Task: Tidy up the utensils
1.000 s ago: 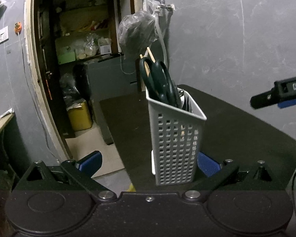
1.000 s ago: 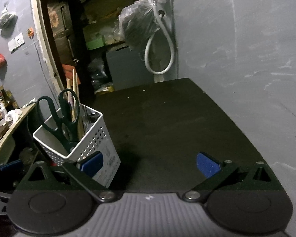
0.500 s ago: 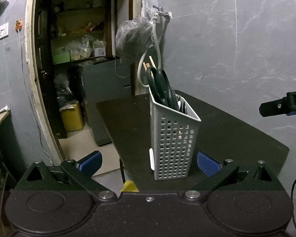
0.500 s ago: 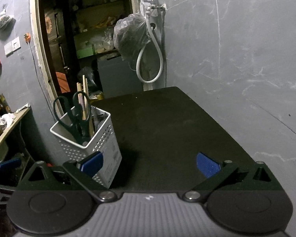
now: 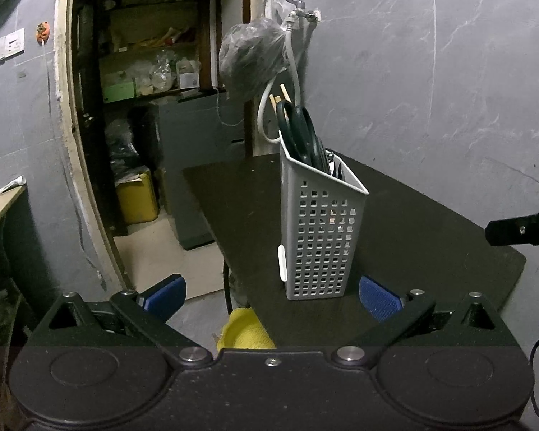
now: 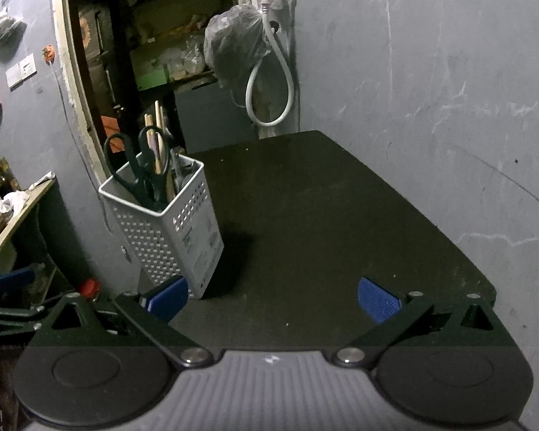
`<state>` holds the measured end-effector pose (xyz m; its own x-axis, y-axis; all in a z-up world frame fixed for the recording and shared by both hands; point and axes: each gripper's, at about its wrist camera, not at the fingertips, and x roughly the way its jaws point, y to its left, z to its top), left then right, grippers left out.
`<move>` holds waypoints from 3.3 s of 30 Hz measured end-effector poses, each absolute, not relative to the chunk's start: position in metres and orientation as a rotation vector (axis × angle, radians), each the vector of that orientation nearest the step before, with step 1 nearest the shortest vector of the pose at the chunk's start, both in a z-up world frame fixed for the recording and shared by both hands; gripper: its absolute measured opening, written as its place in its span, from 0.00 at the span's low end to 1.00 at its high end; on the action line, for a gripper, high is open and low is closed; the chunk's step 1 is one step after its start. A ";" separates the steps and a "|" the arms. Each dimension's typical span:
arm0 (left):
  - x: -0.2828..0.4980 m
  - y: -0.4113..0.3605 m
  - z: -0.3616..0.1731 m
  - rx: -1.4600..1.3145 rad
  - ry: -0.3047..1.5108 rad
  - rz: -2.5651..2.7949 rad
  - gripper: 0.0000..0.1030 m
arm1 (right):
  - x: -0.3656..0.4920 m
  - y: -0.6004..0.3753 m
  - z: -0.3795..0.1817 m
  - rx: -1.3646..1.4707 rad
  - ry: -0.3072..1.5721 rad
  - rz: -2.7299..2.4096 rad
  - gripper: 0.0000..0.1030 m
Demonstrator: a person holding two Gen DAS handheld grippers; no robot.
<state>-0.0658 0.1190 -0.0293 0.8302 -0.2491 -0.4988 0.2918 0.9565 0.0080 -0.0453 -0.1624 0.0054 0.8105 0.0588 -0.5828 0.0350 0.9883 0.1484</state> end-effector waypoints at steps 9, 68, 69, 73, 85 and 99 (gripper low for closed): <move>-0.073 0.118 -0.032 0.074 0.569 -0.231 0.99 | -0.057 -0.169 -0.014 0.168 0.645 0.061 1.00; -0.099 0.094 -0.029 0.095 0.565 -0.206 0.99 | -0.077 -0.188 -0.014 0.146 0.648 0.100 1.00; -0.099 0.094 -0.029 0.096 0.564 -0.206 0.99 | -0.077 -0.188 -0.014 0.147 0.647 0.100 1.00; -0.099 0.095 -0.029 0.096 0.563 -0.206 0.99 | -0.077 -0.186 -0.014 0.144 0.646 0.102 1.00; -0.097 0.097 -0.030 0.094 0.562 -0.204 0.99 | -0.077 -0.184 -0.013 0.140 0.645 0.103 1.00; -0.096 0.098 -0.030 0.095 0.560 -0.208 0.99 | -0.077 -0.184 -0.013 0.139 0.643 0.099 1.00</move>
<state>-0.0956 0.0977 -0.0297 0.8268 -0.1697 -0.5364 0.2215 0.9746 0.0331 -0.0765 -0.1837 -0.0130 0.7959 0.1346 -0.5903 -0.0482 0.9860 0.1598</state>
